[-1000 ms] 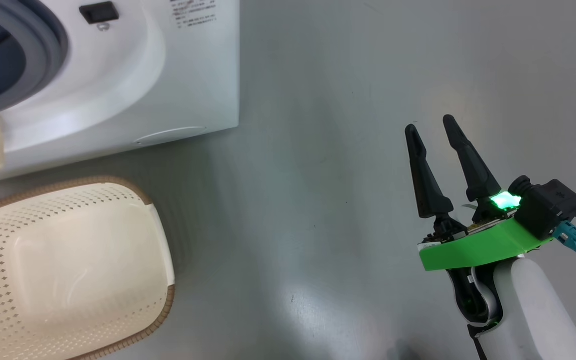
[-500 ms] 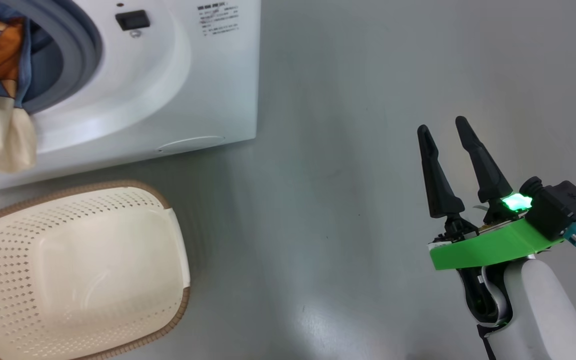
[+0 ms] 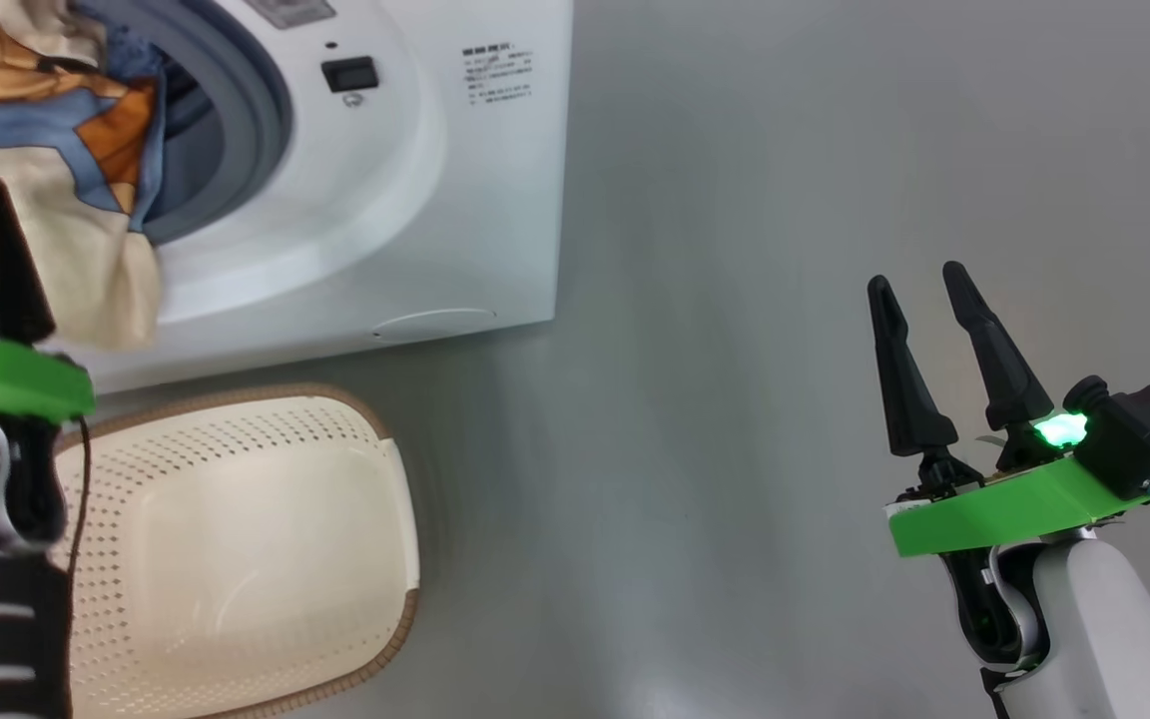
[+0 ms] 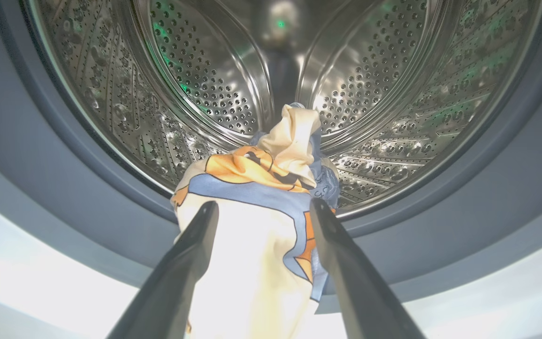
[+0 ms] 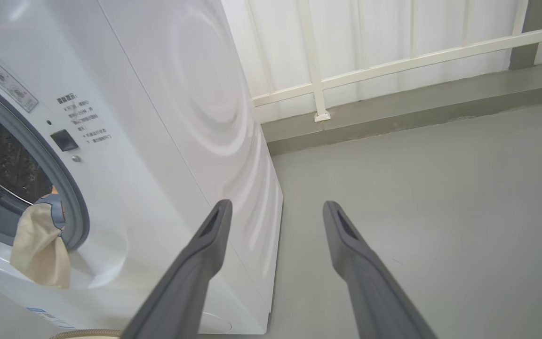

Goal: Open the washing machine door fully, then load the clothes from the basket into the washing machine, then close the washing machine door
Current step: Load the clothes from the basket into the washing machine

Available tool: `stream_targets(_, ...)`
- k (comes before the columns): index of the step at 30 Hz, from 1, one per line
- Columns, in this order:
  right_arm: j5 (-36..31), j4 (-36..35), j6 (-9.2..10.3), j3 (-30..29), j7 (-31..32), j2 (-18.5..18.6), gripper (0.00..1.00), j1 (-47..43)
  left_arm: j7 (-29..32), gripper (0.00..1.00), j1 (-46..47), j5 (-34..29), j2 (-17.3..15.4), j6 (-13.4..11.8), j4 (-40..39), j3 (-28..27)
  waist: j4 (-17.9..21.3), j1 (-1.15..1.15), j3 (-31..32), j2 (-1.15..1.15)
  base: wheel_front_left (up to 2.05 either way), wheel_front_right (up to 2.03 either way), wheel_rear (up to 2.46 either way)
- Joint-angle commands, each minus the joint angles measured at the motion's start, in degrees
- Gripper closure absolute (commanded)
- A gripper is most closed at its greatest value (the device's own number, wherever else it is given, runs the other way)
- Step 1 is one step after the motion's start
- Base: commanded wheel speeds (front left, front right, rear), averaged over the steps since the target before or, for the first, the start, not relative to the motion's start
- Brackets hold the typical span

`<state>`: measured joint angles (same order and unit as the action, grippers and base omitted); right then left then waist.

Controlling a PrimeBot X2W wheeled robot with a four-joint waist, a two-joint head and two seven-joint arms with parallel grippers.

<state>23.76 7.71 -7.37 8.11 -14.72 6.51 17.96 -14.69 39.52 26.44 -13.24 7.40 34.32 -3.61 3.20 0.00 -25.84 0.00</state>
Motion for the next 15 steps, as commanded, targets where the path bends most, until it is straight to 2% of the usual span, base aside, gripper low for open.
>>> stream_targets(1, -0.15, -1.08, -0.12, 1.21, -0.28, 0.28, 0.0, -1.73, -0.3, 0.0, -1.82, -0.7, -2.54, 0.09, -2.08, -2.03, -1.05, 0.0, 1.55, 0.0, 0.0, 0.0, 0.0)
stream_targets(15, 0.85, 0.67, -0.12, 1.2, -0.28, 2.47, 0.0, -5.21, -0.3, 0.0, -17.35, -4.95, 0.5, 0.09, -11.07, -2.45, -3.59, 0.0, 8.74, 0.0, 0.0, 0.0, 0.0)
